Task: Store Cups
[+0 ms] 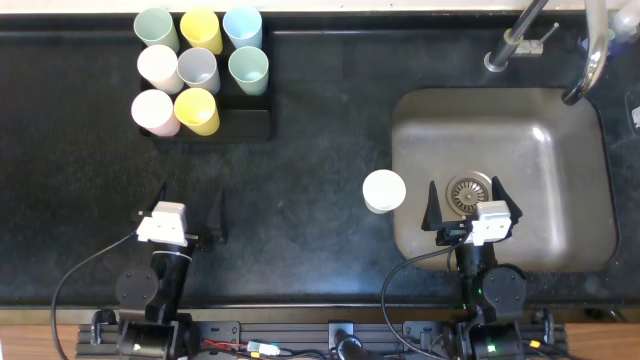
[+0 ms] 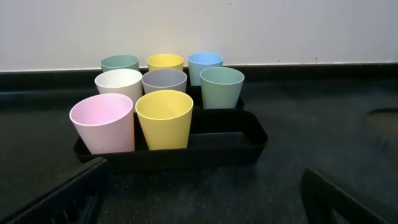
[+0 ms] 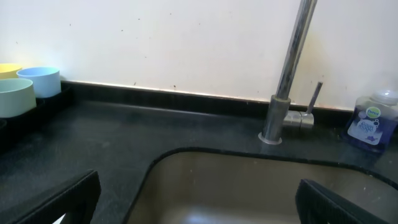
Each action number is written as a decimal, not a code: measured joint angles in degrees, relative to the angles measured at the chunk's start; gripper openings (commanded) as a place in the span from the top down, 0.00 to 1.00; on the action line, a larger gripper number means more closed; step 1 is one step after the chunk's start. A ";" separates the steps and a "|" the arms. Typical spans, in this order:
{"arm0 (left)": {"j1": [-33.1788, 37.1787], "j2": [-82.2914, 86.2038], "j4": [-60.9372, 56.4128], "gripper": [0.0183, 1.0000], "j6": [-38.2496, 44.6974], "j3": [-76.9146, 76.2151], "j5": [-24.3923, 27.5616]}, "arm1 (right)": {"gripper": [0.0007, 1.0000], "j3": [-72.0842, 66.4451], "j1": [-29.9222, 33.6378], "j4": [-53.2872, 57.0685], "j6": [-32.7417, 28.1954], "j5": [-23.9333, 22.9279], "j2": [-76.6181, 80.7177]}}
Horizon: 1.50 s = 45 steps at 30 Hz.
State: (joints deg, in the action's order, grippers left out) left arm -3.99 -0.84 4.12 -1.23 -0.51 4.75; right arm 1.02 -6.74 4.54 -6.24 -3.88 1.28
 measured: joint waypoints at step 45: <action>0.00 0.00 0.02 0.00 0.00 0.00 0.00 | 0.00 67.63 0.00 67.04 5.64 16.02 62.75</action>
State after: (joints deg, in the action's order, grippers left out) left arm -3.99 -0.84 4.14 -1.23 -0.51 4.75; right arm 68.64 -6.74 71.57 -0.60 12.14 64.03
